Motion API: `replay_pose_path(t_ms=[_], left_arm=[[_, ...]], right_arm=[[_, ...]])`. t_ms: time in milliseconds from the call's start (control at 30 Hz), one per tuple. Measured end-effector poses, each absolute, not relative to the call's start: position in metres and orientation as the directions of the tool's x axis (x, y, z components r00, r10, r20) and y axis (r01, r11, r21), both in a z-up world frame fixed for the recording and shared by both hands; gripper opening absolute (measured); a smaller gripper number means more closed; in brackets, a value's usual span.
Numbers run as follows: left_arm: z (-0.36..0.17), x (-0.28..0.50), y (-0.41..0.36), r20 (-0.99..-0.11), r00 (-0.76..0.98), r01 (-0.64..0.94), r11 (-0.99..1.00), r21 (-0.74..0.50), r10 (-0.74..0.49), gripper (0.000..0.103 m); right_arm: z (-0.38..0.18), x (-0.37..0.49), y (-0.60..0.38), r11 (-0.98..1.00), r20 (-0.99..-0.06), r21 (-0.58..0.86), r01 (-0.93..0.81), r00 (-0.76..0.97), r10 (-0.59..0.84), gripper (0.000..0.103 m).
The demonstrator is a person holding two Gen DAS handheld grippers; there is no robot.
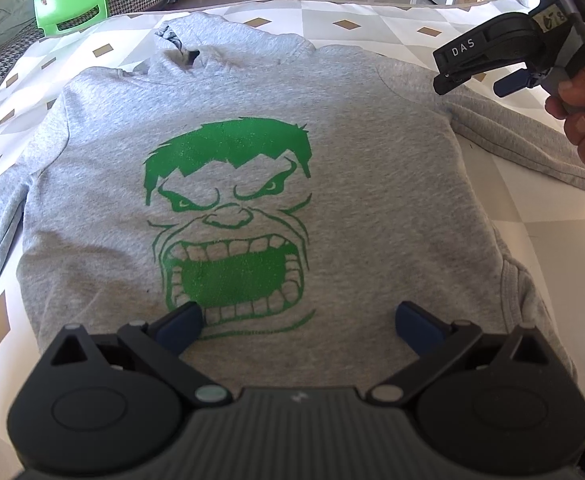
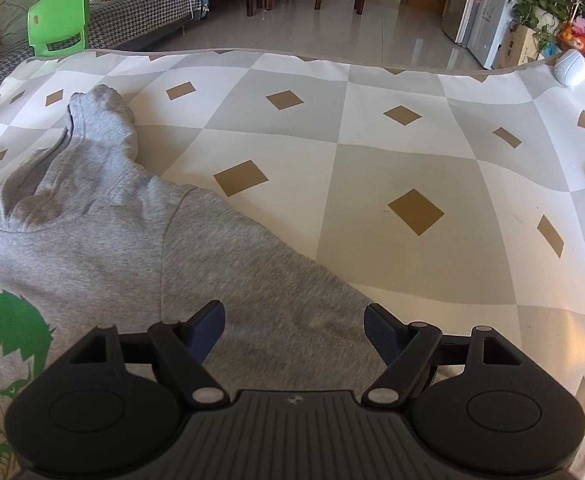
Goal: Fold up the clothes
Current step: 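Lift the right gripper and move it over the sweatshirt toward the hem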
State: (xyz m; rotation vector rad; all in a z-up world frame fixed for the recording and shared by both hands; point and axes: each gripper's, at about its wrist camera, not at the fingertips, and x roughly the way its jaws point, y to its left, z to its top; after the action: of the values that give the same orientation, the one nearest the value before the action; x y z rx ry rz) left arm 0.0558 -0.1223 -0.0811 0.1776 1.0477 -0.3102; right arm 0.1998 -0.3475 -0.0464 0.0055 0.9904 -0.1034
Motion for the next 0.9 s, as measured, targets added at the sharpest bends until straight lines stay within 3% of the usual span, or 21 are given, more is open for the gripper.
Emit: replay_pose_path(t_ms=[200, 600, 900], left_arm=[[-0.08, 0.044, -0.119, -0.875, 0.453, 0.378, 0.926, 0.012, -0.174, 0.103], [-0.069, 0.03, -0.116, -0.877, 0.449, 0.414, 0.91, 0.037, -0.169, 0.103], [-0.06, 0.016, -0.103, -0.873, 0.457, 0.352, 0.936, 0.004, -0.168, 0.103]], right_arm=[[-0.035, 0.18, -0.334, 0.997, -0.852, 0.048, 0.053, 0.524, 0.013, 0.075], [-0.011, 0.125, -0.304, 1.0, -0.846, 0.013, 0.007, 0.533, 0.007, 0.075], [-0.01, 0.083, -0.285, 1.0, -0.854, 0.025, -0.004, 0.52, 0.023, 0.075]])
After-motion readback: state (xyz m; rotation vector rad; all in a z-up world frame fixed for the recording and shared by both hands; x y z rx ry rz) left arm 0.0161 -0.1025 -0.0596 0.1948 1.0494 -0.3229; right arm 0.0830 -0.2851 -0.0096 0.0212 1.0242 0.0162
